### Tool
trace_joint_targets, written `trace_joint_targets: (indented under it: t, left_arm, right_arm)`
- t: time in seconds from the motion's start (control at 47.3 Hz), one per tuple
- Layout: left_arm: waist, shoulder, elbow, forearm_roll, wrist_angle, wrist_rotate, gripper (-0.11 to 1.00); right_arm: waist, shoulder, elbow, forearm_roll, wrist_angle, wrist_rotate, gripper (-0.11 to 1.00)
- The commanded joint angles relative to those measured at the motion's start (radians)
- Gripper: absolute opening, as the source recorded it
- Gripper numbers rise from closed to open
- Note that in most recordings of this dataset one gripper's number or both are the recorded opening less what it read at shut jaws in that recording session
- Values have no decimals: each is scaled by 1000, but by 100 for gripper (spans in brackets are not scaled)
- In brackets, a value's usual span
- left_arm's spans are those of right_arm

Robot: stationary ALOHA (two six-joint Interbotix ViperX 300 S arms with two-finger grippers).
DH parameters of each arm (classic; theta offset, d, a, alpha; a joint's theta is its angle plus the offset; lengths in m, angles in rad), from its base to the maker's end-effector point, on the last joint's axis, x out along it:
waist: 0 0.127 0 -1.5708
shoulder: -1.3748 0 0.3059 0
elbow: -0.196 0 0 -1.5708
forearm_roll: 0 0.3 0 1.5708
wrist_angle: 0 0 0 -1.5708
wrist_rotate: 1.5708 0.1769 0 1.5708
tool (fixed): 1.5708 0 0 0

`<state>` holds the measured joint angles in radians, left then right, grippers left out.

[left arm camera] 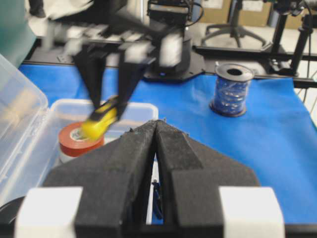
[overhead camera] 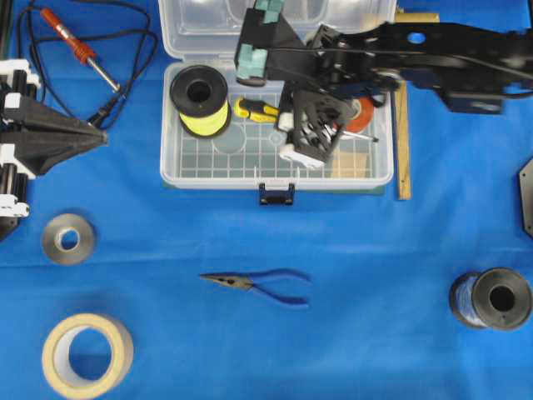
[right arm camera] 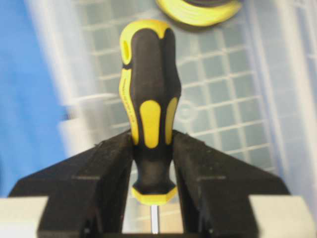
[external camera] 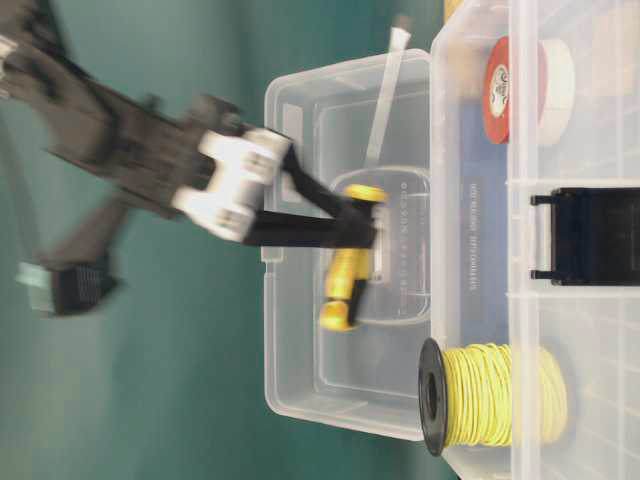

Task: Pick the screwdriver from the toolbox among several items.
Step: 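Lift the screwdriver out of the toolbox and carry it toward the pliers, then lower the screwdriver onto the table above the blue pliers and release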

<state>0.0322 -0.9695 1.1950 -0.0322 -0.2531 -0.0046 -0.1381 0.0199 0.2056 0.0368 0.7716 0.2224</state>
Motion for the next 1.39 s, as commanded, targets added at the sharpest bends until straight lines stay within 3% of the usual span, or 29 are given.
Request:
trace_joint_targets:
  t: [0.0,0.296,0.718,0.951,1.204,1.373]
  left_arm:
    - [3,5,-11,-2,-5,0,0]
    - [9,5,-9,-2,-5,0,0]
    - [9,5,-9,-2,-5,0,0]
    - [11,5,-6,-2,-5,0,0]
    - [9,2,-5,-2,11,0,0]
    - [9,-12,-5,-2,28,0,0]
  right_arm:
    - [78,-51,-18,0,0,31,25]
    - [249,60,-35,-55,-129,202,25]
    - [295,348,-127,-58,-215,282,25]
    - [299,411,-129,-54,-255,344,25]
    - [296,419,-130,-52,-229,348,27]
    - [291,356,-130,-77,-146,347,72]
